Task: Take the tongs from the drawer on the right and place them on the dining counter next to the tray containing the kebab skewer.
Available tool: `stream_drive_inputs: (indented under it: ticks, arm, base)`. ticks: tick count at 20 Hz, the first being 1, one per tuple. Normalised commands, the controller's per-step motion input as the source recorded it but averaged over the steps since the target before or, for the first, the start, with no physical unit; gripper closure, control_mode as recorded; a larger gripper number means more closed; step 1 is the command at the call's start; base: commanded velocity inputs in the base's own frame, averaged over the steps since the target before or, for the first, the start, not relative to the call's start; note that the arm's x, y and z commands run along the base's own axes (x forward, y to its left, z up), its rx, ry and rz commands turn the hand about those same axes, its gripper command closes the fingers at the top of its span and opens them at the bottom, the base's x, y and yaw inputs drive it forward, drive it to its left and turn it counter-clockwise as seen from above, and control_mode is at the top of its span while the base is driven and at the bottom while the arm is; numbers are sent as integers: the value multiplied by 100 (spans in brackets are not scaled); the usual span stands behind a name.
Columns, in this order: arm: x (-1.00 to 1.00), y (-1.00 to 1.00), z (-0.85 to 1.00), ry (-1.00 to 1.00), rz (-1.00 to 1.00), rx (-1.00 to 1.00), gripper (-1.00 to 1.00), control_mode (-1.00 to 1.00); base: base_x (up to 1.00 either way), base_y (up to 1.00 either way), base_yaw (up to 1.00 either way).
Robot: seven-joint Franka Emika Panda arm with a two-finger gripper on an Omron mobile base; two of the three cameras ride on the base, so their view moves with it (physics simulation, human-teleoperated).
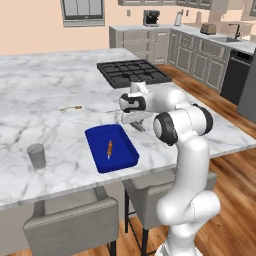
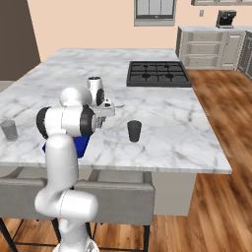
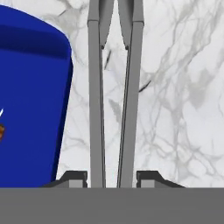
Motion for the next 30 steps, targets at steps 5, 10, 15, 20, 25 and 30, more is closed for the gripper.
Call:
stream_drive_inputs:
  ticks: [5, 10, 15, 20, 25, 30]
  arm:
    - [-8, -3, -51, -13, 0, 0, 100, -100]
    - [-20, -4, -35, -10, 0, 0, 100, -100]
    - [-17, -20, -19, -5, -1, 0, 100, -100]
    - [-2, -12, -3, 0, -4, 0, 100, -100]
    - [0, -1, -7, 0, -4, 0, 100, -100]
    - [0, 0, -13, 0, -3, 0, 100, -100]
  base:
    - [0, 0, 0]
    - [0, 0, 0]
    - [0, 0, 0]
    - [0, 0, 0]
    - [0, 0, 0]
    - [0, 0, 0]
